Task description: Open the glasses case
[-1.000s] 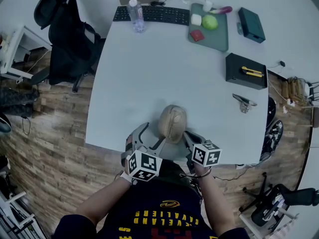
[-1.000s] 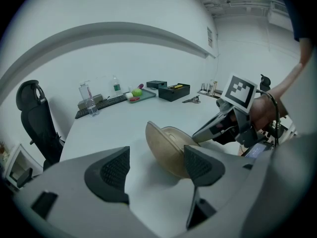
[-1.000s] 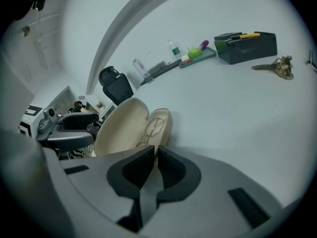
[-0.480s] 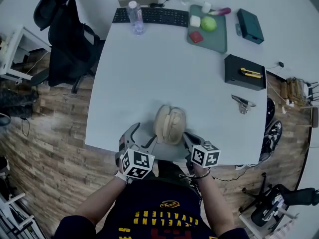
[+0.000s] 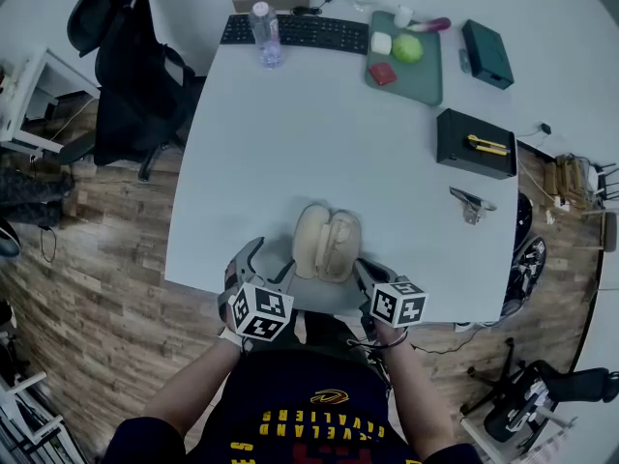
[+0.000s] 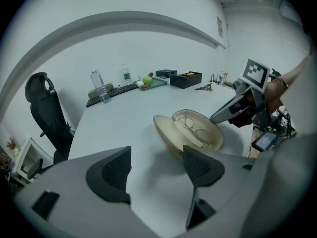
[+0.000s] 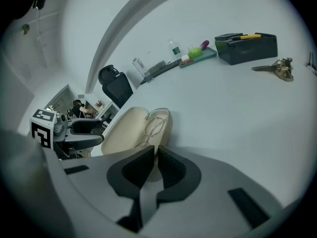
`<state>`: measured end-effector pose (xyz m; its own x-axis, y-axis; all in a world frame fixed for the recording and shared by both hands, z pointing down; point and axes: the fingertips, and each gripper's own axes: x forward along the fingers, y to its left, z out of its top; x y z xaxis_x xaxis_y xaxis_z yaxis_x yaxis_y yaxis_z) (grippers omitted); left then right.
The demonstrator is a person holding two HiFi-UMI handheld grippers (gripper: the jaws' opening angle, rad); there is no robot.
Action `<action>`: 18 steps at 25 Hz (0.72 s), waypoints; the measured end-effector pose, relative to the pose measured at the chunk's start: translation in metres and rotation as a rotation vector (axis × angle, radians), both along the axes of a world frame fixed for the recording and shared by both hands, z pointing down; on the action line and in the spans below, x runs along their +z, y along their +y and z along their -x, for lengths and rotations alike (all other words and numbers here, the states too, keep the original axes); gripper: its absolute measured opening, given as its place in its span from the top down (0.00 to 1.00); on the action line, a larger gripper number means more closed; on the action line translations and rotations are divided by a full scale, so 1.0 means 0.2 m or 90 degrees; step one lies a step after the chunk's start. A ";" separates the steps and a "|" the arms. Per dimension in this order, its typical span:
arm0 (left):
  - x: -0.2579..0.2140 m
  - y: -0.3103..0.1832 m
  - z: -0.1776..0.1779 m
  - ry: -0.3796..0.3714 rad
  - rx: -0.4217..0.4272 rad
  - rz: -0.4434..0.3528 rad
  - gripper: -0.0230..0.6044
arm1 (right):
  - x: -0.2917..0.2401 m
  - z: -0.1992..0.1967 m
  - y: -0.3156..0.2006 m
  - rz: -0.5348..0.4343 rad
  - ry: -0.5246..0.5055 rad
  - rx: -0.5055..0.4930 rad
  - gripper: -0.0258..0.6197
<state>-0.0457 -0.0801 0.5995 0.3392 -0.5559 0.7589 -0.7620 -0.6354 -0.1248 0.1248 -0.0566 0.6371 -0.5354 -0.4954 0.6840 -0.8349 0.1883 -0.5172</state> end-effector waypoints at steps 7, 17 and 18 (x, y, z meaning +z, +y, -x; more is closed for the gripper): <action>0.03 -0.02 0.00 -0.010 -0.001 0.002 0.43 | 0.00 -0.01 0.00 -0.001 0.004 0.004 0.90; 0.06 -0.04 0.00 -0.016 -0.006 0.004 0.45 | 0.00 -0.03 0.01 -0.004 0.005 0.010 0.90; 0.06 -0.04 -0.01 -0.018 -0.005 0.003 0.45 | 0.00 -0.03 0.01 -0.004 0.005 0.010 0.90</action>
